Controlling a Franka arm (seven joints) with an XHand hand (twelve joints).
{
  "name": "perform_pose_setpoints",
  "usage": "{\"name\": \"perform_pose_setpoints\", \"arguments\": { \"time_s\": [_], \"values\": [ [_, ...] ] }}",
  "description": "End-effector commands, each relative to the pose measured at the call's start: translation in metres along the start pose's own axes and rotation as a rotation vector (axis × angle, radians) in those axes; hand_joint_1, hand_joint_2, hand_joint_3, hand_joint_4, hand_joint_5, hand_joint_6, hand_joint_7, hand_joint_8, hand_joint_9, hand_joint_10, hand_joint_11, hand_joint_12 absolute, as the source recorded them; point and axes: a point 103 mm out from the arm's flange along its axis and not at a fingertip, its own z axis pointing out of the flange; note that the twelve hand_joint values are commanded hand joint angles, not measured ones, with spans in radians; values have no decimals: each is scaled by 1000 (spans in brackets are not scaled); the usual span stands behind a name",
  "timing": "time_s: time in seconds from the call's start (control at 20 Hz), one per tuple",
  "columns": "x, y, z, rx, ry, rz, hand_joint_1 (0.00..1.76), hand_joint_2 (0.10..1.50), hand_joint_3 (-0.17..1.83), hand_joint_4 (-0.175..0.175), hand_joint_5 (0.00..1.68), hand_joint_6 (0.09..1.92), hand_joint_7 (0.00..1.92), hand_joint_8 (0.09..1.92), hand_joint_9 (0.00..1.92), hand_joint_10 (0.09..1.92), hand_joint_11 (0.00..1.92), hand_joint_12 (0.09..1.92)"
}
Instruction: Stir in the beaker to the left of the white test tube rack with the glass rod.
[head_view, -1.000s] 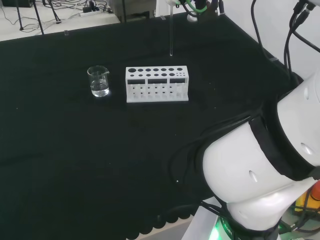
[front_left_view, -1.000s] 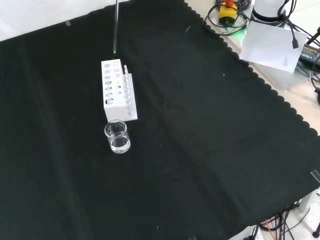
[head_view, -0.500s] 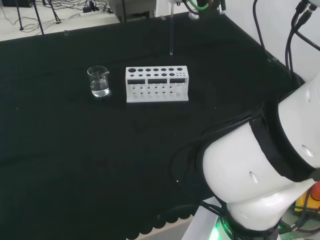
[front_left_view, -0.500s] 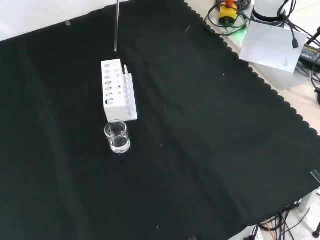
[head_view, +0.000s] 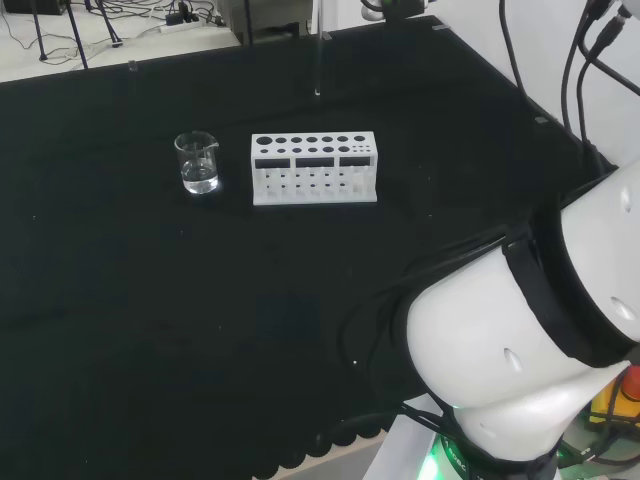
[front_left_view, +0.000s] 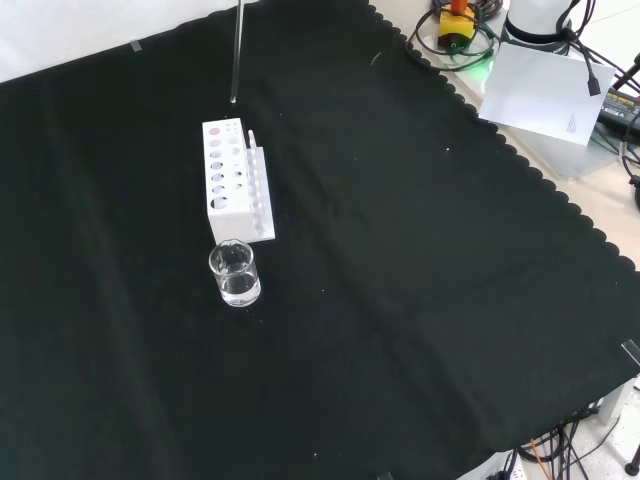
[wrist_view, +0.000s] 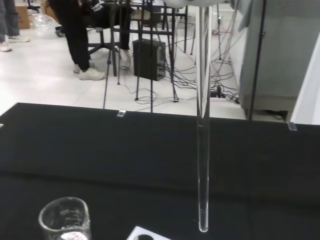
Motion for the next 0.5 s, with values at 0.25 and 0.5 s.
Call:
{"name": "perform_pose_setpoints", "arguments": {
  "time_s": [0.25, 0.5],
  "values": [
    [40, 15, -10, -26, 29, -88, 1263, 1151, -1, -175, 905, 804, 954, 1357, 1611, 878, 1563, 923],
    [57, 30, -8, -40, 53, -131, 1263, 1151, -1, -175, 907, 802, 955, 1355, 1614, 875, 1564, 922]
  ]
}}
